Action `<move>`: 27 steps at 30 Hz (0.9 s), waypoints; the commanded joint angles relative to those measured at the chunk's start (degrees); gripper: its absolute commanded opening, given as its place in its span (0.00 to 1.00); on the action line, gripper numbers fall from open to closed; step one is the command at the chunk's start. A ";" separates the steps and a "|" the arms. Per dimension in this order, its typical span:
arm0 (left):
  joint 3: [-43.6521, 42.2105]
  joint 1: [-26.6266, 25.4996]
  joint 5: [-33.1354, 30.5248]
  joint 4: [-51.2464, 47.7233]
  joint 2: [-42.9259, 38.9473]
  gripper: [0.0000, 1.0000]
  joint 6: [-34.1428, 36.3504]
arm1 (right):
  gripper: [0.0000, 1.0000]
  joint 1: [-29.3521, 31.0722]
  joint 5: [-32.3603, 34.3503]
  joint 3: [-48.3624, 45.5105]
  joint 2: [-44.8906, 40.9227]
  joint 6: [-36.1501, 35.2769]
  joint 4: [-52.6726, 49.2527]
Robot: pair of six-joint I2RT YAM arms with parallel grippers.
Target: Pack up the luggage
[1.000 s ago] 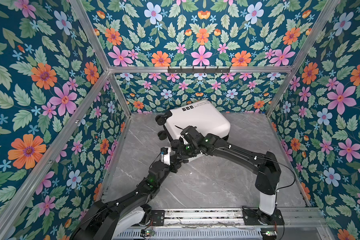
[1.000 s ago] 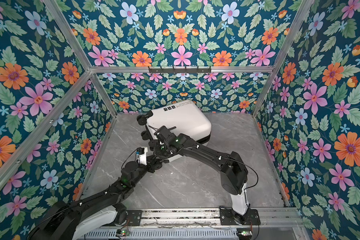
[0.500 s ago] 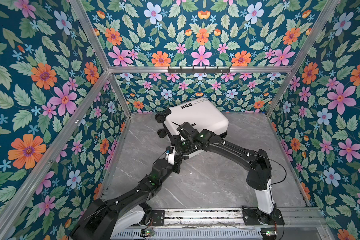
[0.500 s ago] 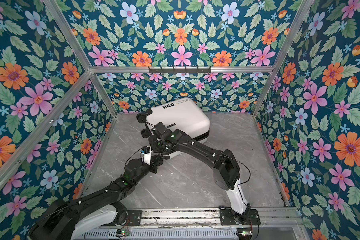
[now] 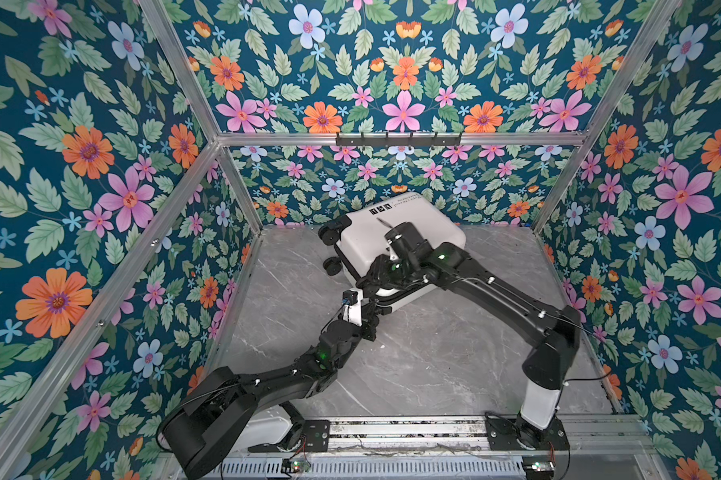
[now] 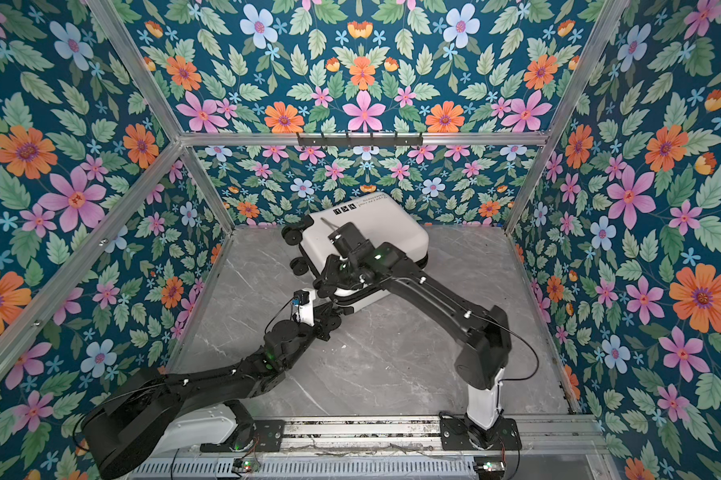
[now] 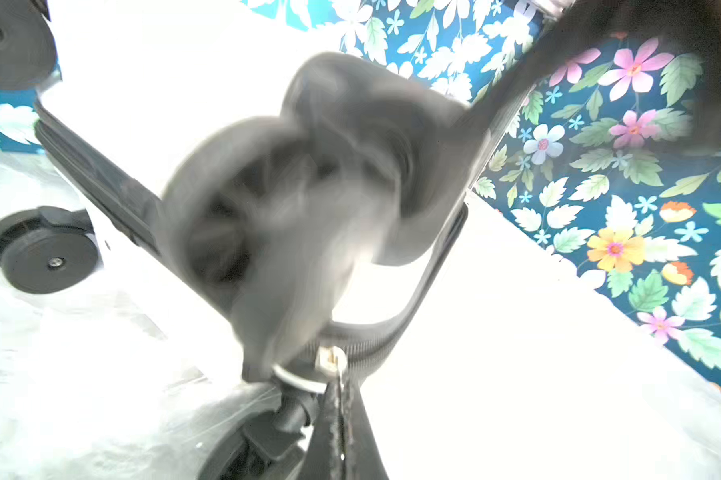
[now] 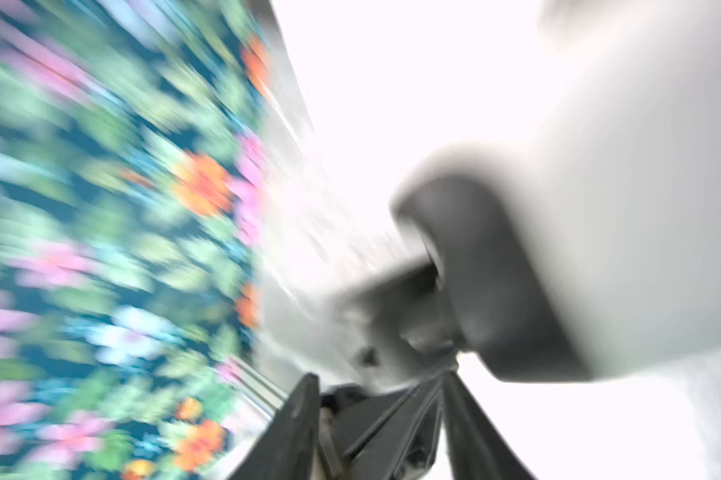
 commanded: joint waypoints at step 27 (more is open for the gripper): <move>7.96 22.05 -16.00 -32.12 -8.59 0.00 -9.47 | 0.59 -36.42 -17.91 -26.66 2.53 7.93 25.07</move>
